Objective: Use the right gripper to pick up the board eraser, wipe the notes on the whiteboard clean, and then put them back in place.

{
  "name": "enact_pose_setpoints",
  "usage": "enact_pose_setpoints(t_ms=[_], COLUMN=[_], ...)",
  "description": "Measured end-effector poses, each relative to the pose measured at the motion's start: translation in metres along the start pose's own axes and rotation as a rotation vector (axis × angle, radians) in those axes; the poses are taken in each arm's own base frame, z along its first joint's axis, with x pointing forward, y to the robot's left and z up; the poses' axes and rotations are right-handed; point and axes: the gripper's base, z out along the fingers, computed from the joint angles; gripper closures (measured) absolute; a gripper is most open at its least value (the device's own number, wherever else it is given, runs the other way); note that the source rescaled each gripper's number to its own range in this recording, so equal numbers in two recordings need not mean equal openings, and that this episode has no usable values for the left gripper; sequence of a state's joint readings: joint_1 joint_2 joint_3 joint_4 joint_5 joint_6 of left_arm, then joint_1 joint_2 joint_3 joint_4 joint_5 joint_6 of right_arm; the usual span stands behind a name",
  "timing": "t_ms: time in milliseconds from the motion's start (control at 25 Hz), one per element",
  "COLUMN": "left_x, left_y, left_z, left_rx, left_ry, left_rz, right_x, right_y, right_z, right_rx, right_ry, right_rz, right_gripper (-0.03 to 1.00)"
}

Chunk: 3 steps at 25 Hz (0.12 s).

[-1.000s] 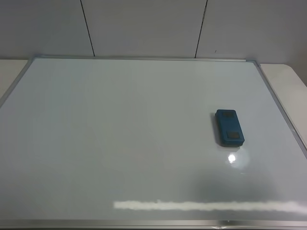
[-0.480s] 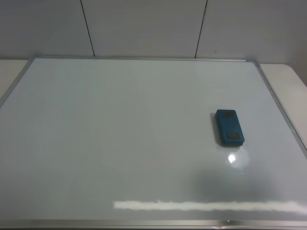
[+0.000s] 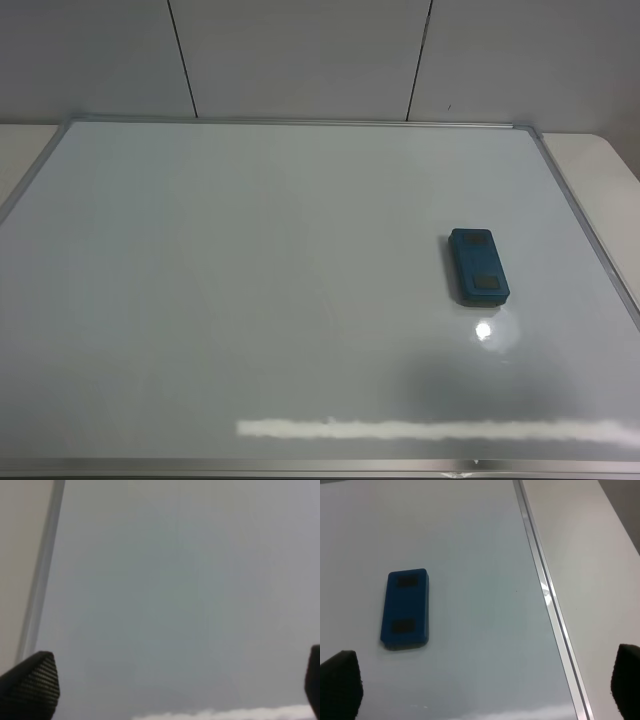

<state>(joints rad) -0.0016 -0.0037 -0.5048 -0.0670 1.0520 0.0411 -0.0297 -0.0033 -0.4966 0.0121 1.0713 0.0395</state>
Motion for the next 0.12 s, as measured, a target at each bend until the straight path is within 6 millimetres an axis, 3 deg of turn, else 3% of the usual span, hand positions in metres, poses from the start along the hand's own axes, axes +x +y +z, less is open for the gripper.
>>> enact_pose_setpoints(t_ms=[120], left_x=[0.0], left_y=[0.0], left_z=[0.0], left_rx=[0.0], left_ry=[0.0], left_rz=[0.0], right_x=[0.0], right_y=[0.0], right_z=[0.0], right_rx=[0.0], right_ry=[0.0], right_rz=[0.0], right_gripper=[-0.03])
